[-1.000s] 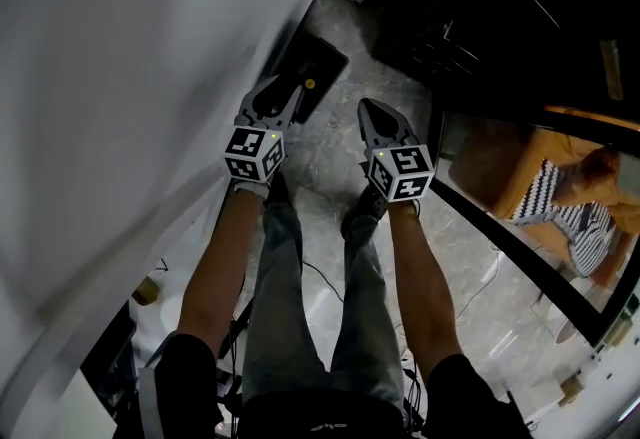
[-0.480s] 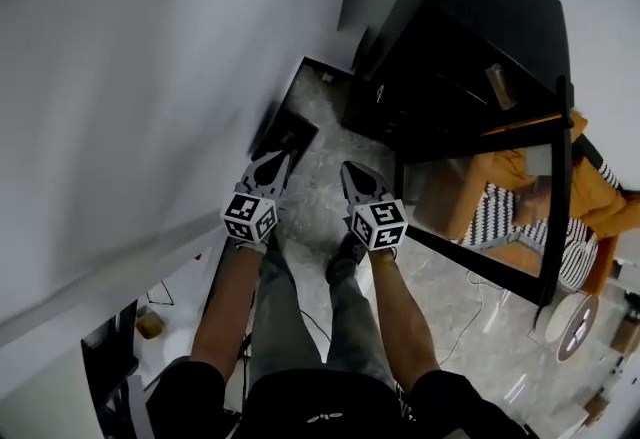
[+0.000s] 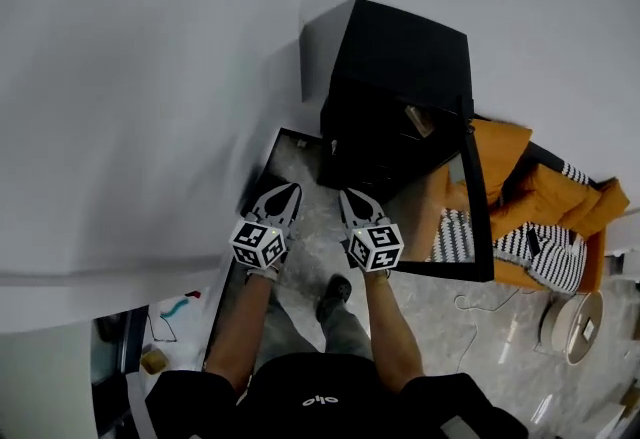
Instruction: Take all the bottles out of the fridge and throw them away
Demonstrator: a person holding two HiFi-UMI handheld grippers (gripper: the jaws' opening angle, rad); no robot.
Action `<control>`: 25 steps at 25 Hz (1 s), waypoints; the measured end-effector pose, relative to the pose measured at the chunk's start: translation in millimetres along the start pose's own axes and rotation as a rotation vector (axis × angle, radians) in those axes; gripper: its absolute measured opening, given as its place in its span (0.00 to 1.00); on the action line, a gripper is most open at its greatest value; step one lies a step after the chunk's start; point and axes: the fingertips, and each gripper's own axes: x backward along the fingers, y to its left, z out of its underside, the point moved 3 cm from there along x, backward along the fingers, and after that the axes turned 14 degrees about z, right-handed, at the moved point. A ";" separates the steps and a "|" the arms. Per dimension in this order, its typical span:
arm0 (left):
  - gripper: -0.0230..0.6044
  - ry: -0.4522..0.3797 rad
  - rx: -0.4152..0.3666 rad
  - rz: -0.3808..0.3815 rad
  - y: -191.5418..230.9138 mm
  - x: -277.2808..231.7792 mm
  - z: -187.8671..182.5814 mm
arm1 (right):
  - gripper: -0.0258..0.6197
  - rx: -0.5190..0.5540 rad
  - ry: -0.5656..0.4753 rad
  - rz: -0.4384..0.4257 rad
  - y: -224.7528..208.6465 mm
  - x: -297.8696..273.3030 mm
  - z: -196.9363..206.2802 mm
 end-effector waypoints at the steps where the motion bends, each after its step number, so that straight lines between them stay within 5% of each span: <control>1: 0.05 -0.002 -0.009 0.013 -11.1 -7.5 -8.7 | 0.05 -0.011 -0.009 0.014 -7.5 9.4 -9.2; 12: 0.05 0.020 -0.069 0.103 -106.0 -75.2 -48.3 | 0.05 -0.036 -0.081 0.129 -83.8 98.5 -73.4; 25: 0.05 0.040 -0.137 0.147 -142.3 -106.2 -66.6 | 0.05 -0.003 -0.138 0.156 -113.7 124.1 -100.1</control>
